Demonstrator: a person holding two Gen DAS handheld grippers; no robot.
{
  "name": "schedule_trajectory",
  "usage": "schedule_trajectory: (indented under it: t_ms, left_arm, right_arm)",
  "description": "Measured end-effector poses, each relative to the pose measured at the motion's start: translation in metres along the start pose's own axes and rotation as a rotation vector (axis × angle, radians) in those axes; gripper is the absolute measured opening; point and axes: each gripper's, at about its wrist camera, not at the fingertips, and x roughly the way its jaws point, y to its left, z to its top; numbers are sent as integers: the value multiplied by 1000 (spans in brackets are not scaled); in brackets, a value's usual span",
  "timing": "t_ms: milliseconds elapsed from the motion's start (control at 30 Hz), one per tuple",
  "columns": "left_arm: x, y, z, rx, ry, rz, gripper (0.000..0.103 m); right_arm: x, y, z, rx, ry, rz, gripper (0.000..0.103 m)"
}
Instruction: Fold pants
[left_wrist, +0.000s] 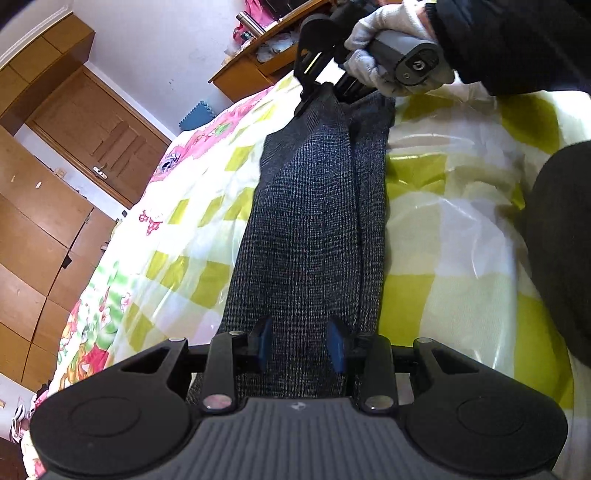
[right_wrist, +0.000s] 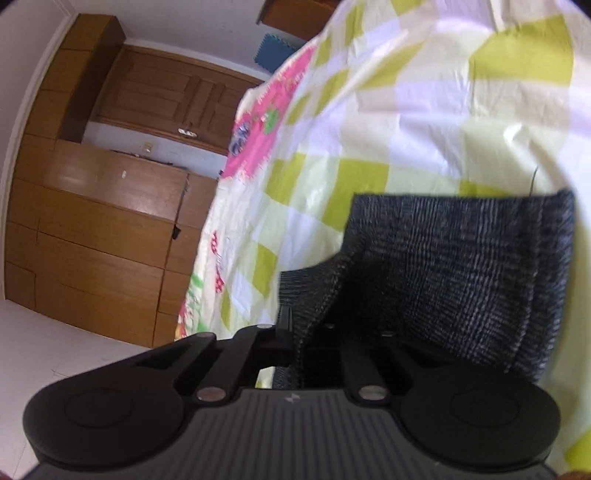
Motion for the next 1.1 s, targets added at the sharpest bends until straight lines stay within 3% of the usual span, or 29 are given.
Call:
schedule_trajectory:
  t_ms: [200, 267, 333, 467, 567, 767, 833, 933, 1100]
  left_arm:
    - [4, -1, 8, -1, -32, 5, 48]
    - [9, -7, 7, 9, -28, 0, 48]
    - [14, -12, 5, 22, -17, -3, 47]
    - [13, -10, 6, 20, -13, -8, 47]
    - [12, -10, 8, 31, -16, -11, 48]
    - [9, -9, 16, 19, -57, 12, 48]
    - [12, -10, 17, 18, -56, 17, 48]
    - [18, -19, 12, 37, -36, 8, 48]
    - [9, -20, 7, 61, -44, -9, 47]
  right_arm:
    - [-60, 22, -4, -208, -141, 7, 5]
    - [-56, 14, -9, -282, -131, -68, 5]
    - [-40, -10, -3, -209, -61, -158, 7]
    - [-37, -33, 7, -74, -24, -105, 10]
    - [-38, -19, 14, -148, -41, -136, 5]
    - [-48, 24, 16, -288, -87, -9, 4]
    - [-37, 24, 18, -299, -67, -59, 4]
    - [-23, 1, 16, -308, -25, -261, 7]
    - [-47, -21, 17, -238, -15, -246, 7]
